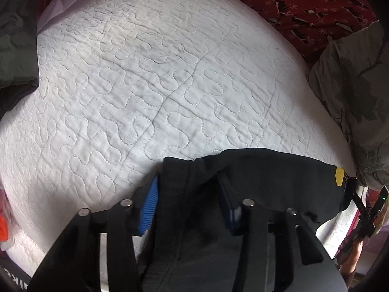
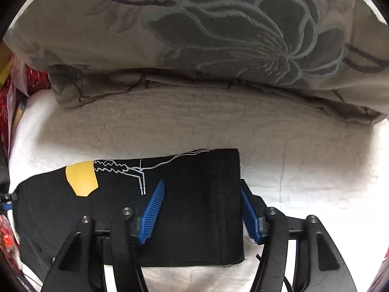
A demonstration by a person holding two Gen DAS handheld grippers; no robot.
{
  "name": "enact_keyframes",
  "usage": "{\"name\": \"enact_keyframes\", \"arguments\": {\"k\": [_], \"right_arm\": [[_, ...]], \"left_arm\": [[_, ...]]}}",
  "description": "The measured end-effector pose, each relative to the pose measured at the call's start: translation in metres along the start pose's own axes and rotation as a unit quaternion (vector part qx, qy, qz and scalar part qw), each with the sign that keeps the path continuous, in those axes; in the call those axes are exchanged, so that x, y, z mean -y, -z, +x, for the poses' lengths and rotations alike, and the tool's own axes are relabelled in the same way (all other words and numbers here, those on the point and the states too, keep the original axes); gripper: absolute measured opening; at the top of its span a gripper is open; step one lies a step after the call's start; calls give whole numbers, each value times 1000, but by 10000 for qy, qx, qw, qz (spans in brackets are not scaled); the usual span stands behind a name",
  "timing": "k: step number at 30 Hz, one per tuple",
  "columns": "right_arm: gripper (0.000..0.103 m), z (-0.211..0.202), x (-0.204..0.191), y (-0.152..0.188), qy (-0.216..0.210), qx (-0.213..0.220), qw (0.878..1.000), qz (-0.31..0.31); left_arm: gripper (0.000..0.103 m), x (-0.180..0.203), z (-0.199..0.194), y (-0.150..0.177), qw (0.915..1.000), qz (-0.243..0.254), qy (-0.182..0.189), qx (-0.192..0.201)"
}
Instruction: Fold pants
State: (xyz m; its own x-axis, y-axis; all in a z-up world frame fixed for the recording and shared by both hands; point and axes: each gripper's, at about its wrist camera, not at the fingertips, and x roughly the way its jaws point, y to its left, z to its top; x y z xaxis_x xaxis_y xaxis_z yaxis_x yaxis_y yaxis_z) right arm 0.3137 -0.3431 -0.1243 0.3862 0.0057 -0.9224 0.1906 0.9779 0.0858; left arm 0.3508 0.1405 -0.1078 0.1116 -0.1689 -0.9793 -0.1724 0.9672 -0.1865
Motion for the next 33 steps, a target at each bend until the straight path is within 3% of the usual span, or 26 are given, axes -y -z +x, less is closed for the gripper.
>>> {"name": "enact_keyframes", "arguments": {"k": [2, 10, 16, 20, 27, 33], "right_arm": [[13, -3, -3, 3, -191, 52, 9998, -74], [12, -43, -10, 21, -269, 594, 9976, -225], [12, -102, -4, 35, -333, 1148, 9922, -343], [12, -139, 7, 67, -329, 1411, 9889, -322], [12, -167, 19, 152, -288, 1487, 9880, -299], [20, -178, 27, 236, -294, 1442, 9886, -311]], "left_arm": [[29, 1, -10, 0, 9999, 48, -60, 89], [26, 9, -83, 23, 9972, 216, 87, 712], [26, 1, -133, 73, 9890, 470, 54, 1399], [26, -2, -135, 111, 9849, 485, 131, 1659], [26, -36, -106, 176, 9878, 313, 277, 1500], [26, -75, -46, 220, 9982, -24, 240, 553]]}}
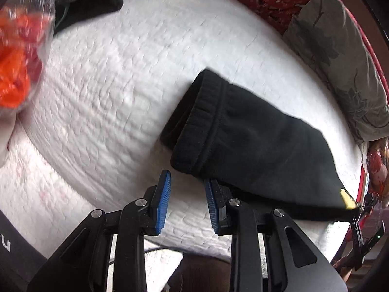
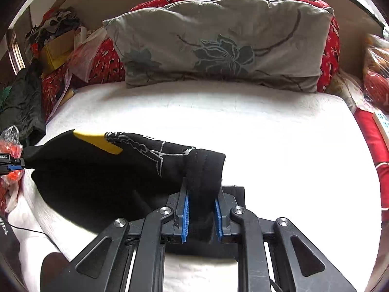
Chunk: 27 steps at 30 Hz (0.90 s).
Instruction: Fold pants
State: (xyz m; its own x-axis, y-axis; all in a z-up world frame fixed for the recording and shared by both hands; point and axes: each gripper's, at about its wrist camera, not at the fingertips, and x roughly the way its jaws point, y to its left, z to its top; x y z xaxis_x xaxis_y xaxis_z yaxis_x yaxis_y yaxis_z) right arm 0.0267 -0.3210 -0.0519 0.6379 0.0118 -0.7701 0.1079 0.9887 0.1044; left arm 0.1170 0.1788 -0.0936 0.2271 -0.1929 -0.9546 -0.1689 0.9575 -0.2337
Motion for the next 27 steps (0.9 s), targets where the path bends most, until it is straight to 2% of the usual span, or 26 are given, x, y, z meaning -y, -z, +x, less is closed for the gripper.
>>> {"name": "enact_keyframes", "arguments": {"k": [1, 3, 6, 9, 10, 12, 13, 15, 17, 19, 21, 27], "right_arm": [[21, -2, 0, 11, 66, -57, 10000, -43], [35, -7, 0, 31, 346, -179, 9991, -180], [50, -20, 7, 52, 638, -268, 9974, -225], [52, -41, 25, 63, 843, -264, 9960, 125], [54, -48, 35, 64, 757, -276, 9958, 432], [60, -59, 58, 65, 226, -264, 9904, 1337], [62, -61, 65, 64, -89, -281, 9838, 1768], [70, -57, 70, 64, -787, -443, 9636, 2517], [70, -46, 64, 65, -1447, -603, 9374, 3111], [71, -31, 49, 65, -1892, -841, 9138, 3496], [71, -17, 34, 64, -1962, -977, 9014, 3734], [70, 16, 22, 54, -1801, -1105, 8834, 4184]], "left_arm": [[26, -7, 5, 5, 9999, -106, 4, -125], [26, -21, 5, 13, 9991, -332, 151, -199], [26, -35, -10, 23, 9977, -520, 438, -33], [26, -36, -22, 23, 9966, -567, 591, 70], [26, -32, -26, 21, 9961, -571, 659, 91], [32, -26, -31, 16, 9945, -614, 836, 124], [36, -21, -34, 13, 9936, -639, 923, 152], [53, -12, -35, 8, 9926, -681, 978, 214], [54, -4, -32, 2, 9922, -724, 984, 262], [54, -2, -24, -4, 9912, -808, 1031, 166], [54, -1, -14, -9, 9897, -924, 1090, 57], [54, 3, 12, -14, 9873, -1107, 1123, -203]]}}
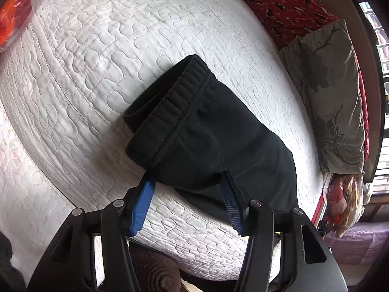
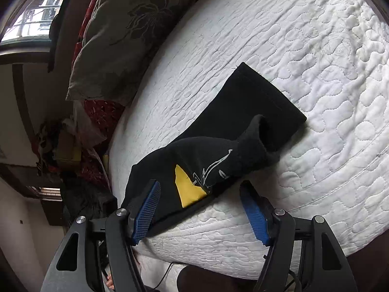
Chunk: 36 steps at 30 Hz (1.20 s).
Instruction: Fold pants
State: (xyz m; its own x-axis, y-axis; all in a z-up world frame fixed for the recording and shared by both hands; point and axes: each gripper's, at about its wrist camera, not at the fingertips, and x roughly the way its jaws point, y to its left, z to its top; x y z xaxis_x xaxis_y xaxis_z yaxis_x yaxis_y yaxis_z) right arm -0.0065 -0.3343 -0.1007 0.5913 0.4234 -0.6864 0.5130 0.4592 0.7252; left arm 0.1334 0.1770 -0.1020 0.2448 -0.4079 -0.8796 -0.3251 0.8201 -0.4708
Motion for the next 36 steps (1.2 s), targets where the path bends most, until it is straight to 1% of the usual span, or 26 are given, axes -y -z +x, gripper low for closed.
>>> {"name": "enact_keyframes", "arguments": {"k": [4, 5, 6, 7, 8, 9, 10, 11, 12, 13, 14, 15, 16, 17, 18, 19, 22, 24, 26, 28, 32, 34, 36], "right_arm": [[70, 9, 14, -10, 4, 115, 9987, 506], [66, 9, 19, -13, -20, 170, 9978, 637], [57, 9, 23, -15, -69, 228, 9970, 730], [49, 10, 26, -17, -80, 269, 9967, 762], [30, 11, 28, -21, -89, 301, 9967, 752], [15, 11, 29, -24, -74, 318, 9968, 735], [11, 11, 30, -27, -48, 335, 9968, 719], [6, 12, 28, -31, -12, 354, 9972, 660], [4, 12, 22, -36, 0, 345, 9979, 556], [4, 10, 14, -44, -42, 361, 9984, 439], [4, 2, 2, -52, -220, 483, 9981, 326], [4, -7, -16, -60, -481, 645, 9966, 177], [4, -19, -32, -67, -749, 850, 9936, -51], [3, -30, -47, -74, -841, 1041, 9904, -342], [3, -37, -56, -79, -835, 1174, 9880, -559], [3, -37, -57, -83, -796, 1168, 9880, -619], [4, -16, -29, -81, -428, 774, 9944, -586], [4, -3, -1, -72, -221, 581, 9972, -425], [4, 7, 28, -63, -129, 438, 9988, -177], [4, 11, 45, -56, -65, 372, 9992, -86], [5, 10, 56, -49, -9, 337, 9994, -125], [6, 7, 60, -46, 53, 350, 9992, -180], [6, 6, 62, -45, 177, 322, 9991, -226]], "left_arm": [[53, 0, 5, -10, 9997, -235, -24, 22], [43, -1, 7, -14, 9994, -335, -2, -3], [24, -1, 9, -17, 9992, -398, 34, -51], [17, 1, 12, -21, 9990, -437, 57, -119], [12, 2, 13, -25, 9986, -490, 87, -170], [10, 4, 13, -30, 9982, -553, 102, -200], [7, 7, 10, -33, 9980, -590, 147, -193], [7, 11, 2, -38, 9978, -595, 249, -129], [7, 16, -8, -42, 9975, -595, 385, -3], [7, 21, -20, -44, 9969, -564, 528, 162], [7, 27, -29, -47, 9966, -481, 600, 307], [7, 31, -33, -48, 9968, -376, 570, 418], [7, 34, -34, -48, 9973, -284, 464, 486], [7, 31, -32, -46, 9978, -247, 392, 465], [7, 28, -25, -44, 9984, -241, 358, 369], [7, 23, -17, -42, 9989, -265, 284, 262], [7, 1, 5, -31, 9992, -380, 105, -33], [7, -11, 14, -27, 9982, -532, 173, -201], [7, -17, 15, -26, 9980, -554, 191, -226], [7, -19, 13, -24, 9982, -505, 200, -242], [8, -13, 14, -22, 9995, -232, -22, -200], [9, -10, 14, -22, 9995, -183, 25, -239], [14, -12, 6, -20, 9996, -146, 147, -201]]}}
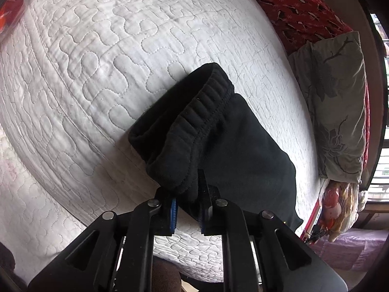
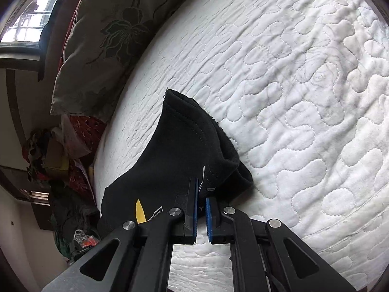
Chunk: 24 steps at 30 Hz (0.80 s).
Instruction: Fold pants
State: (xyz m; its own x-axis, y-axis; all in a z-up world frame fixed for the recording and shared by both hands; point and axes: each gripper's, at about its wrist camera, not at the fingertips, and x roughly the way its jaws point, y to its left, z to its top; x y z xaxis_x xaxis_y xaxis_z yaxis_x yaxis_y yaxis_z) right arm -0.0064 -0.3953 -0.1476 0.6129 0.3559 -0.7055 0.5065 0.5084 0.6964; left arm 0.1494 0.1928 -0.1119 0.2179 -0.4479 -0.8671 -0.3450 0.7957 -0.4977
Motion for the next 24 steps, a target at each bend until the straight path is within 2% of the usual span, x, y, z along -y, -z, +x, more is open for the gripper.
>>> {"name": "enact_keyframes", "arguments": {"k": [2, 5, 7, 10, 12, 14, 17, 20, 24], "right_arm": [[8, -6, 1, 2, 23, 18, 10000, -57], [12, -24, -5, 7, 281, 53, 9992, -290], [12, -43, -13, 11, 568, 285, 9963, -581], [13, -68, -37, 17, 638, 623, 9899, -1106], [23, -66, -65, 18, 469, 516, 9872, -1436], [29, -52, -96, 21, 186, 254, 9840, -1755], [33, -13, -144, 28, -118, -285, 9727, -2298], [33, 37, -191, 38, -192, -804, 9575, -2762], [33, 99, -236, 40, -262, -1190, 9476, -2952]], "left_arm": [[19, -5, -14, 5, 9999, 121, 53, 33], [21, -16, -40, 10, 9994, 257, 107, 203], [21, -17, -54, 4, 9986, 346, 41, 396], [24, -10, -63, -11, 9972, 506, -120, 545], [37, 3, -58, -22, 9967, 604, -177, 506], [42, 15, -48, -29, 9961, 725, -277, 417], [42, 27, -30, -41, 9951, 873, -405, 233], [42, 36, -14, -53, 9940, 981, -487, 30], [42, 44, -1, -66, 9904, 1231, -622, -133]]}}
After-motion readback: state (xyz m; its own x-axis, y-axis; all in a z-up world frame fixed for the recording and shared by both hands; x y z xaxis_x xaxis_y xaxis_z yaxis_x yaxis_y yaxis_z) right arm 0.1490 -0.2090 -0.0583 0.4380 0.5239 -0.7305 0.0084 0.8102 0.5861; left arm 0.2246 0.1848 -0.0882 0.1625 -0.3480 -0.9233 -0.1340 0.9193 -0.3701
